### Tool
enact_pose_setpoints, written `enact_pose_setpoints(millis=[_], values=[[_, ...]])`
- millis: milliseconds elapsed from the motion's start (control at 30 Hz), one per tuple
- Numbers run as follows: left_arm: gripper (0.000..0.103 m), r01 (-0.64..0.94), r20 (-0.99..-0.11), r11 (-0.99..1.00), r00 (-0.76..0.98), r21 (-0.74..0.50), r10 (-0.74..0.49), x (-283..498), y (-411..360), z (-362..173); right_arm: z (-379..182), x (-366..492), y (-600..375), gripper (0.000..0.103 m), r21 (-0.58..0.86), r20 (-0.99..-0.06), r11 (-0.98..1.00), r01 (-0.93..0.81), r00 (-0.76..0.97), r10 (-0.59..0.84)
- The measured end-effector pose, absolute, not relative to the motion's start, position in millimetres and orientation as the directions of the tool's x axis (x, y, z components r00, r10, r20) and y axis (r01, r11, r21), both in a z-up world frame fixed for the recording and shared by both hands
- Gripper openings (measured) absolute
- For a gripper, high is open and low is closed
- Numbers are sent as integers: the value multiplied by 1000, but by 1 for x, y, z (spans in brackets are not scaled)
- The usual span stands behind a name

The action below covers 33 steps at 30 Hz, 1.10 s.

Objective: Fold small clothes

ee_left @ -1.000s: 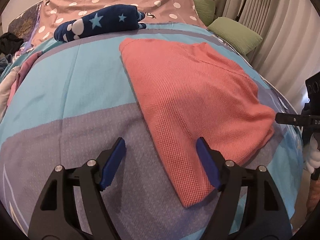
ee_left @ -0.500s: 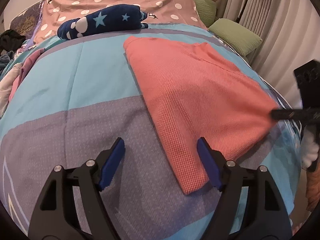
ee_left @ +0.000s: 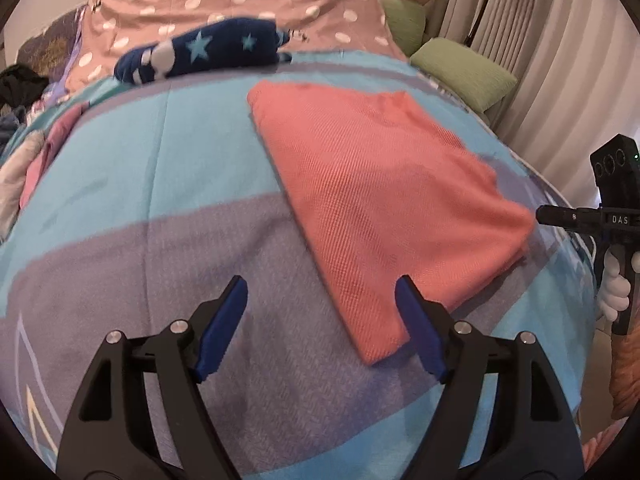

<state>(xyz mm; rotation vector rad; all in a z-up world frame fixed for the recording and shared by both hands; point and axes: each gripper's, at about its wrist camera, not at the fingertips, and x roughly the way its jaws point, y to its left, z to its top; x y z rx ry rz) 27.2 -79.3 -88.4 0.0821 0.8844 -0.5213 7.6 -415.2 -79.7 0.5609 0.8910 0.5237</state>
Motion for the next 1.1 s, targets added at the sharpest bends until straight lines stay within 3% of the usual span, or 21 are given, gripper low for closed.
enact_pose_setpoints(millis=[133,200,267,300,467,700,767,833,967,1100], values=[[45,509,-709,848,544,-148,-450,33,-96,-69,-71,21,-384,12,640,-550,724,-256,505,665],[38,534,-718,829,511,-168,-474,36,-107,-74,-92,31,-368,12,588,-648,782,-205,458,608],[38,554,-775,819,448,-151,-446,37,-120,-99,-115,31,-362,7,561,-698,812,-161,437,568],[38,559,-785,819,447,-129,-429,35,-123,-109,-117,26,-364,7,581,-662,796,-170,469,584],[38,569,-770,807,441,-159,-462,33,-117,-101,-103,17,-376,8,595,-653,789,-153,481,585],[42,606,-706,774,468,-181,-531,34,-128,-71,-53,39,-361,11,426,-618,876,-226,634,465],[44,613,-729,771,446,-173,-519,33,-136,-80,-65,51,-352,11,420,-638,874,-244,606,476],[47,630,-788,760,381,-163,-484,31,-143,-105,-102,63,-345,10,381,-747,905,-191,513,423],[48,657,-763,741,404,-143,-505,20,-137,-102,-110,56,-364,7,477,-689,862,-169,538,486],[64,639,-720,761,475,-112,-505,36,-127,-72,-77,59,-361,9,421,-663,886,-197,599,448]])
